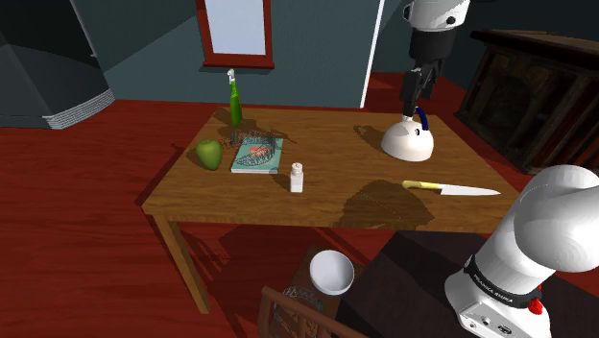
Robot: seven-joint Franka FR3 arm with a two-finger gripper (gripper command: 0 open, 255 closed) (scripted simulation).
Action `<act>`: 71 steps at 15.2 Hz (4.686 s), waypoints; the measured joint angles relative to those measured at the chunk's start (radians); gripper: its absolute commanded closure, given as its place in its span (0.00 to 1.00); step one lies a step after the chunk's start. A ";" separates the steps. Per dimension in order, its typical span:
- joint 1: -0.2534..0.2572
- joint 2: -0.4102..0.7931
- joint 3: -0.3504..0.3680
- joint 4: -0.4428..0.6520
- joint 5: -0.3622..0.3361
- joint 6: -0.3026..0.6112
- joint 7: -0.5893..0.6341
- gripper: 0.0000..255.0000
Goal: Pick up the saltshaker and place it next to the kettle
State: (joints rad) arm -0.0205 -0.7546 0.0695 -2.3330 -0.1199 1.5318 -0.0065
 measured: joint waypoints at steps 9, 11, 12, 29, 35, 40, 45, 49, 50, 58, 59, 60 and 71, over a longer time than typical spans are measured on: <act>0.018 0.176 0.047 -0.018 0.061 0.202 0.089 0.00; 0.021 0.229 0.057 -0.013 0.072 0.254 0.108 0.00; 0.022 0.269 0.063 0.000 0.078 0.282 0.120 0.00; 0.057 0.784 0.148 0.214 0.095 0.621 0.286 0.00; 0.057 0.825 0.148 0.185 0.084 0.689 0.294 0.00; 0.058 0.828 0.148 0.184 0.082 0.694 0.295 0.00; 0.057 0.828 0.147 0.184 0.082 0.694 0.295 1.00; 0.057 0.828 0.148 0.184 0.082 0.694 0.295 1.00; 0.057 0.828 0.148 0.184 0.082 0.694 0.295 1.00; 0.056 0.796 0.148 0.215 0.093 0.632 0.287 1.00; 0.056 0.790 0.148 0.223 0.094 0.618 0.285 1.00; 0.056 0.784 0.148 0.229 0.096 0.607 0.284 1.00; 0.055 0.736 0.147 0.327 0.109 0.462 0.273 1.00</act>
State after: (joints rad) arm 0.0340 -0.0189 0.2163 -2.0056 -0.0108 1.9936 0.2670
